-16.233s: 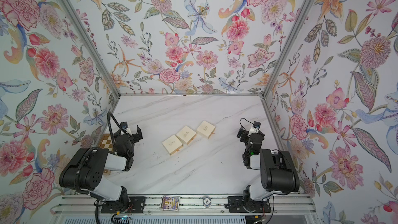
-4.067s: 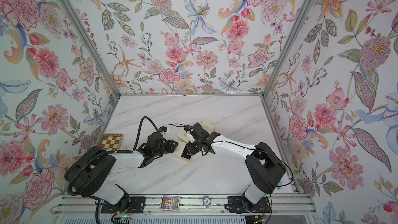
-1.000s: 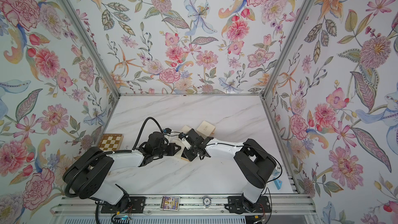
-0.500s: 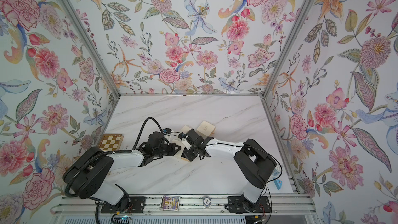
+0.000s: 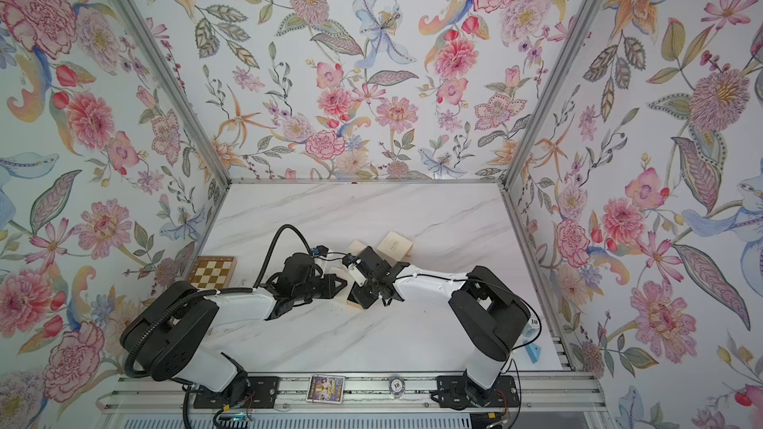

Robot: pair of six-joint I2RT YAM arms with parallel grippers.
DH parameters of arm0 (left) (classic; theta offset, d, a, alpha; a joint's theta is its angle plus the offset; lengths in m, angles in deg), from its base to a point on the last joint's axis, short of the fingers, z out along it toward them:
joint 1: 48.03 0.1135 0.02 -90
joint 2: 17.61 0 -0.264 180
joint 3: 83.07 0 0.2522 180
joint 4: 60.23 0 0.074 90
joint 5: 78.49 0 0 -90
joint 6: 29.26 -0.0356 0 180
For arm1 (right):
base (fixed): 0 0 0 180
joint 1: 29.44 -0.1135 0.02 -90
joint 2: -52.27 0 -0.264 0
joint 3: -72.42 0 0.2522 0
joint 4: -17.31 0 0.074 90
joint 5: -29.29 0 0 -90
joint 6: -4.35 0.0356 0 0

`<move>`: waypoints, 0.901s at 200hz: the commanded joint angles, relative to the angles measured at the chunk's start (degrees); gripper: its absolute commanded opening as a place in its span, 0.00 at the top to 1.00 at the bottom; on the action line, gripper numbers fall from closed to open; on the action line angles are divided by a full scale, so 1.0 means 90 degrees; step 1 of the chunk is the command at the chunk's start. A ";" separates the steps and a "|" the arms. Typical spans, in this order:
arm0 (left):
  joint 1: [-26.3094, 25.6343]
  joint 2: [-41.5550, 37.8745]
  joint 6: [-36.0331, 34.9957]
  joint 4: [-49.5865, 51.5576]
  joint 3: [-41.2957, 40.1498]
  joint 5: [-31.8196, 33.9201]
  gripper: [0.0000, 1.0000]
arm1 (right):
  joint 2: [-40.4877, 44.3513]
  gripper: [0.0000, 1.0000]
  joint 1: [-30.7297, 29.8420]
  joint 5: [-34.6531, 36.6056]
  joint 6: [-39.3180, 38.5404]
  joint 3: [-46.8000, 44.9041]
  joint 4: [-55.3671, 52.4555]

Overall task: Take out the earrings from the drawer-style jewelry box
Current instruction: Pick up the earring from the drawer.

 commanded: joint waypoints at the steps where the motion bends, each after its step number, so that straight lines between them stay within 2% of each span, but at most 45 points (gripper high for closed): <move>1: 0.0045 0.0323 0.0040 0.1100 -0.0328 0.0323 1.00 | 0.0181 0.88 -0.0029 -0.0013 0.0020 -0.0041 0.0043; 180: 0.0049 0.0420 0.0080 0.1061 -0.0318 0.0327 1.00 | 0.0684 0.91 0.0035 0.0184 0.0164 -0.0402 0.0103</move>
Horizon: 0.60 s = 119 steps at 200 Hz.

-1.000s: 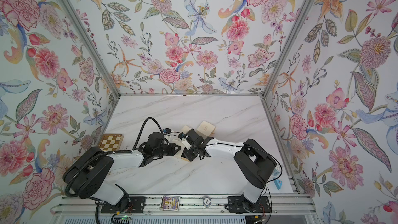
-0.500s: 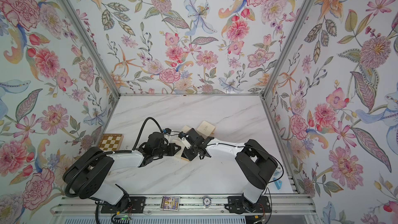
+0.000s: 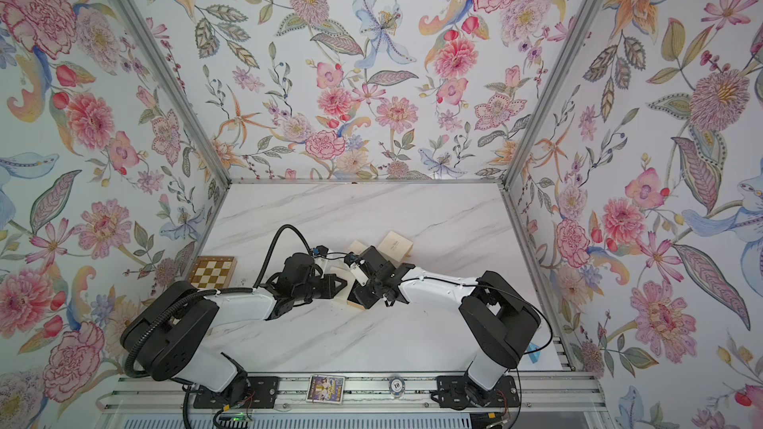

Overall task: Take out the earrings from the drawer-style jewelry box
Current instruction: Pick up the earring from the drawer, then place the earring at the center of the board.

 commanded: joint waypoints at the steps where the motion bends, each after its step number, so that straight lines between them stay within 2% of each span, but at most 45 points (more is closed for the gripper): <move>1: 0.0040 0.0403 0.0058 0.1086 -0.0318 0.0327 1.00 | 0.0295 0.91 0.0028 0.0135 0.0134 -0.0169 0.0059; 69: 0.0048 0.0513 0.0067 0.1017 -0.0279 0.0267 1.00 | 0.1743 0.93 0.0526 0.0059 0.0858 -0.1152 0.1215; 119: 0.0041 0.0465 0.0090 0.0979 -0.0328 0.0296 1.00 | 0.2989 0.93 0.2069 -0.1013 0.1862 -0.2122 0.1411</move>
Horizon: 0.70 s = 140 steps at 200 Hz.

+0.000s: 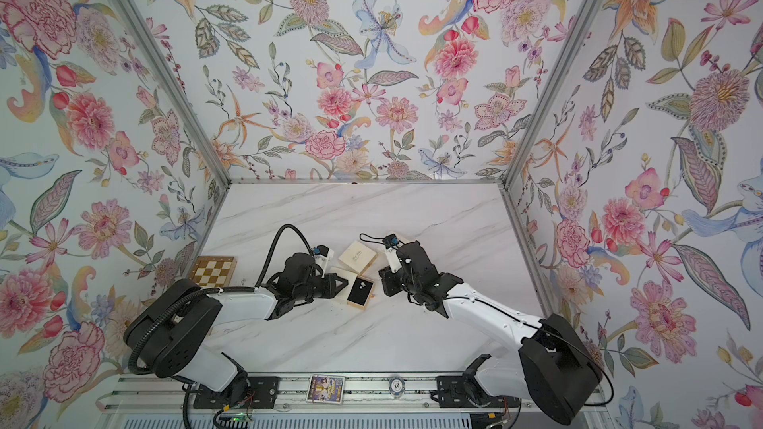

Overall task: Take out the earrings from the drawer-style jewelry box
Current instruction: Place the earring at the center of the board.

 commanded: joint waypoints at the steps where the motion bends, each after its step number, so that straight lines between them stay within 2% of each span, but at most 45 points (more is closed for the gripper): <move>1: 0.0045 0.0350 0.0045 0.1175 -0.0328 0.0342 1.00 | 0.0418 0.93 0.0577 -0.0668 0.0649 -0.0424 0.0155; 20: 0.0049 0.0351 0.0032 0.1166 -0.0318 0.0343 1.00 | 0.0626 0.93 0.1161 -0.0933 0.0743 -0.0675 0.0041; 46: 0.0045 0.0392 0.0018 0.1163 -0.0299 0.0328 1.00 | 0.0442 0.92 0.1208 -0.1160 0.0578 -0.0643 -0.0265; 68: 0.0046 0.0388 0.0029 0.1158 -0.0299 0.0337 1.00 | 0.0078 0.92 0.0971 -0.1441 0.0605 -0.0617 -0.0067; 110: 0.0047 0.0321 0.0058 0.1123 -0.0365 0.0344 1.00 | -0.1013 0.93 0.0137 -0.1330 0.0583 -0.0213 0.0080; 140: 0.0046 0.0295 0.0068 0.1126 -0.0382 0.0352 1.00 | -0.1486 0.93 0.0020 -0.1368 0.0685 -0.0164 0.0360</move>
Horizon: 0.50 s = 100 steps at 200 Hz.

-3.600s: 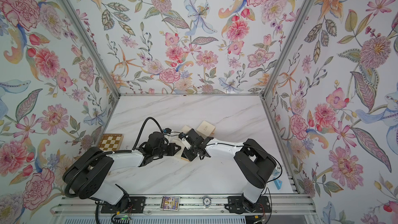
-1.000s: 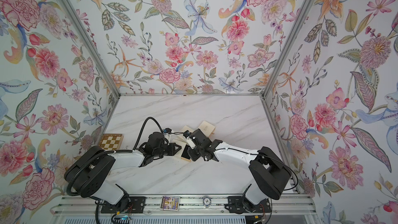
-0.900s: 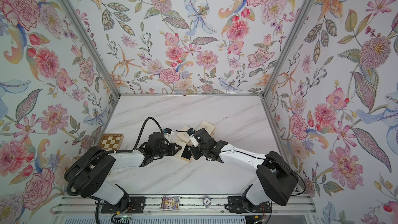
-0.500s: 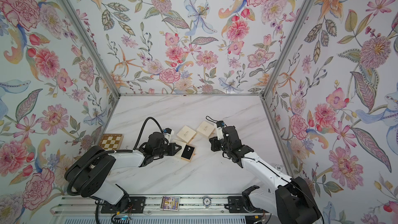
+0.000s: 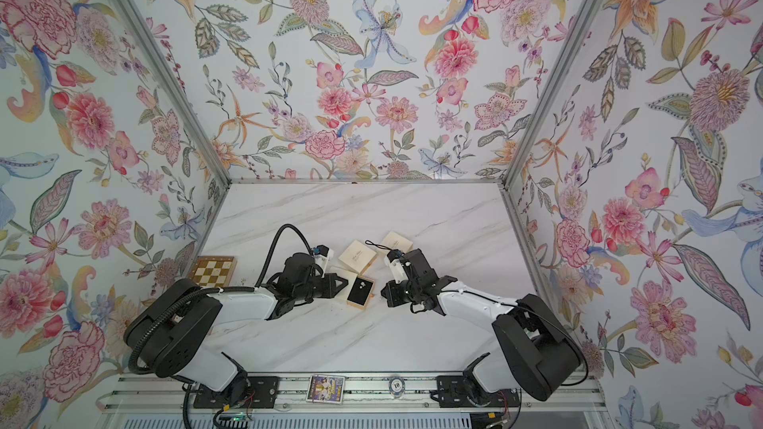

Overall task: Take out the earrings from the drawer-style jewelry box
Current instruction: Place the earring at the center of the board.

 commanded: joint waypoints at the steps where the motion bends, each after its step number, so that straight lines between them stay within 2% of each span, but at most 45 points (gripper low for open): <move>1: 0.0043 0.0300 0.0037 0.1197 -0.0352 0.0349 1.00 | -0.0256 0.93 -0.0036 -0.0087 0.0121 0.0156 0.0287; 100: 0.0050 0.0216 0.0067 0.1183 -0.0394 0.0369 1.00 | -0.0677 0.93 -0.0128 -0.0189 0.0104 0.0156 0.0316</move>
